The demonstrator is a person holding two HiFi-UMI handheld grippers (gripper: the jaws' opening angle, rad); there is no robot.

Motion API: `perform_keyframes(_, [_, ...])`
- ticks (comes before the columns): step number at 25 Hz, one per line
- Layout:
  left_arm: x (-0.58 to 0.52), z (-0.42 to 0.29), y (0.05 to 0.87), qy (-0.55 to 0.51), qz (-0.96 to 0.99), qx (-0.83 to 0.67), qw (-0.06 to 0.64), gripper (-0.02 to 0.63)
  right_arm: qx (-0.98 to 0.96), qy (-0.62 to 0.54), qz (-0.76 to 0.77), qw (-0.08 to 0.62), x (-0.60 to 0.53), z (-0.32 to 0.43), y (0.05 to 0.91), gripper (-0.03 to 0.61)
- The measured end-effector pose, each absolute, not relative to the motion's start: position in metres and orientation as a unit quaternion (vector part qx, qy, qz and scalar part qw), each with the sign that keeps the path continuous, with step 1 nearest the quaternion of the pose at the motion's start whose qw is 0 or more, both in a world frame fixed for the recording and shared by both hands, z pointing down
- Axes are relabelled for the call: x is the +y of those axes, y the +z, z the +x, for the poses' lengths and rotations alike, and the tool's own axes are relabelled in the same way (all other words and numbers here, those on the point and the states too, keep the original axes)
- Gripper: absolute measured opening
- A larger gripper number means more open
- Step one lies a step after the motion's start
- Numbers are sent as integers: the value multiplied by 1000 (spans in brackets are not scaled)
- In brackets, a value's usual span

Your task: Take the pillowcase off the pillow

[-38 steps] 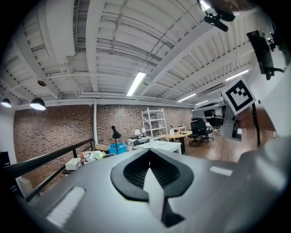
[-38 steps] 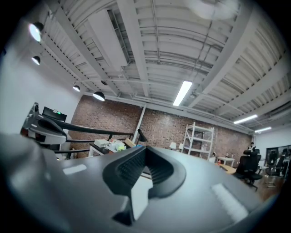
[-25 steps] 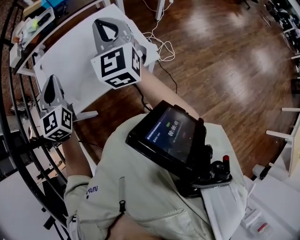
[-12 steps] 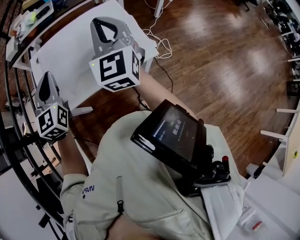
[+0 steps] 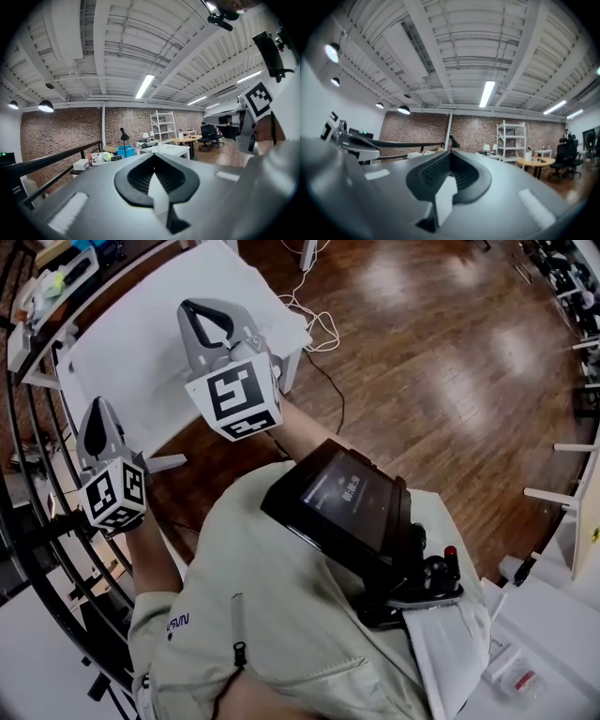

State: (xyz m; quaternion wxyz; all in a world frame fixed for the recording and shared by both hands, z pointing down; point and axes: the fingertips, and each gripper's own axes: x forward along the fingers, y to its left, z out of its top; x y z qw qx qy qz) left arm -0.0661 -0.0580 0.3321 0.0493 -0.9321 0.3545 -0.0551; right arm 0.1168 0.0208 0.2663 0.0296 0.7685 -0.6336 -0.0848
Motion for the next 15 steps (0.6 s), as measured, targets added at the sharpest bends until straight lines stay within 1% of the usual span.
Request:
perform_keyframes(2, [-56, -67, 333, -49, -931, 358, 48, 5, -638, -52, 768, -4, 27, 123, 273, 3])
perform_keyframes(4, [-54, -67, 336, -52, -931, 357, 48, 5, -637, -27, 770, -18, 34, 129, 284, 3])
perform_keyframes(15, [-51, -60, 355, -48, -934, 353, 28, 5, -634, -3, 774, -7, 40, 130, 305, 2])
